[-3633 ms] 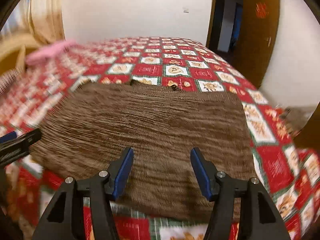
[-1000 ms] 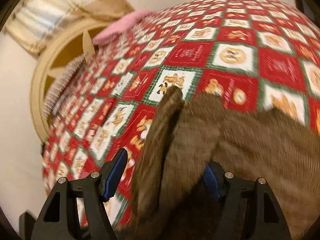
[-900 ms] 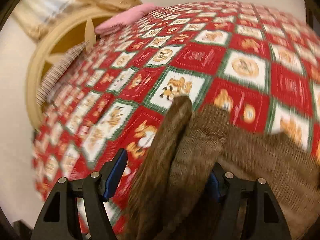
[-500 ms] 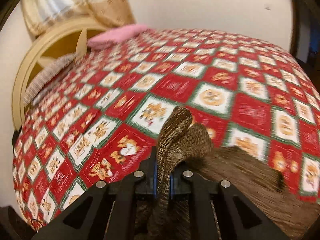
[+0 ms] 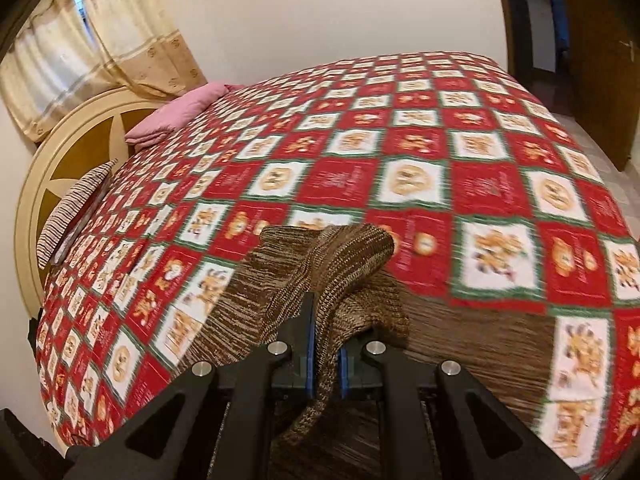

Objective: Fold small clothes

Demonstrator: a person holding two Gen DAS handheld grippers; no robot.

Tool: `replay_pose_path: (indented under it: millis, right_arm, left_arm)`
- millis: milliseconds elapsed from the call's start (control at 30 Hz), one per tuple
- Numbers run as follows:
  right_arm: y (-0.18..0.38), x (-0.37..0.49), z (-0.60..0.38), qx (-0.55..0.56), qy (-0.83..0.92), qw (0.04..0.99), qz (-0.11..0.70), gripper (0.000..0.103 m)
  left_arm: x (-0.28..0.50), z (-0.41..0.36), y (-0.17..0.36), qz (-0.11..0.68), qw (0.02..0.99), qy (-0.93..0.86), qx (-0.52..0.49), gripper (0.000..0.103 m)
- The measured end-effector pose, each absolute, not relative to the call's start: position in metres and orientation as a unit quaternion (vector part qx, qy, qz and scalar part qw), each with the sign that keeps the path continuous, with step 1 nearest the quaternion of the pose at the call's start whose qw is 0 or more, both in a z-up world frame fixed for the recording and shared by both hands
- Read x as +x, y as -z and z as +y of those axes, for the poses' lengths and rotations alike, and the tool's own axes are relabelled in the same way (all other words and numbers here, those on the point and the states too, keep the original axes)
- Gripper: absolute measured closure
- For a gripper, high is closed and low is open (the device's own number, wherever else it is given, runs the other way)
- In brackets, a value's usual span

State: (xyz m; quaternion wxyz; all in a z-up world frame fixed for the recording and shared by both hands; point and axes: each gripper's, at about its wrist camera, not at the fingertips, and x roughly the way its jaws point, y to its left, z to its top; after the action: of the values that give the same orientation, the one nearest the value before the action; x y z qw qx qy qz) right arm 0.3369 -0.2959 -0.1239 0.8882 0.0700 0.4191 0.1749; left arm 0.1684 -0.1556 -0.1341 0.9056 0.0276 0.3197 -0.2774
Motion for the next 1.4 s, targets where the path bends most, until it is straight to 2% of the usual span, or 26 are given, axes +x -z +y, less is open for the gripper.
replay_pose_path:
  millis: [467, 800, 867, 900, 967, 1000, 1067, 1233, 1400]
  right_arm:
    - [0.156, 0.314, -0.388, 0.109, -0.126, 0.887, 0.431, 0.095]
    - [0.184, 0.298, -0.403, 0.138, -0.101, 0.889, 0.425, 0.095]
    - [0.185, 0.293, -0.406, 0.146, -0.097, 0.890, 0.420, 0.093]
    - [0.185, 0.290, -0.408, 0.150, -0.094, 0.889, 0.423, 0.088]
    - [0.179, 0.276, -0.412, 0.141, -0.062, 0.887, 0.435, 0.069]
    - [0.174, 0.267, -0.414, 0.129, -0.040, 0.890, 0.436, 0.056]
    - [0.160, 0.239, -0.416, 0.114, -0.008, 0.899, 0.424, 0.053]
    - [0.127, 0.175, -0.395, 0.130, -0.049, 0.918, 0.370, 0.053]
    - [0.127, 0.152, -0.336, 0.084, -0.103, 0.913, 0.386, 0.053]
  left_arm:
    - [0.155, -0.229, 0.147, 0.331, 0.885, 0.320, 0.078, 0.091]
    - [0.157, -0.236, 0.161, 0.347, 0.876, 0.321, 0.098, 0.089]
    - [0.153, -0.230, 0.160, 0.352, 0.873, 0.324, 0.099, 0.079]
    - [0.146, -0.225, 0.159, 0.353, 0.869, 0.330, 0.104, 0.074]
    - [0.134, -0.210, 0.156, 0.353, 0.865, 0.338, 0.114, 0.035]
    - [0.125, -0.198, 0.153, 0.348, 0.864, 0.345, 0.113, 0.028]
    - [0.112, -0.174, 0.148, 0.336, 0.872, 0.341, 0.103, 0.015]
    - [0.116, -0.120, 0.142, 0.346, 0.889, 0.293, 0.064, 0.014]
    - [0.152, -0.092, 0.136, 0.360, 0.904, 0.230, 0.018, 0.014]
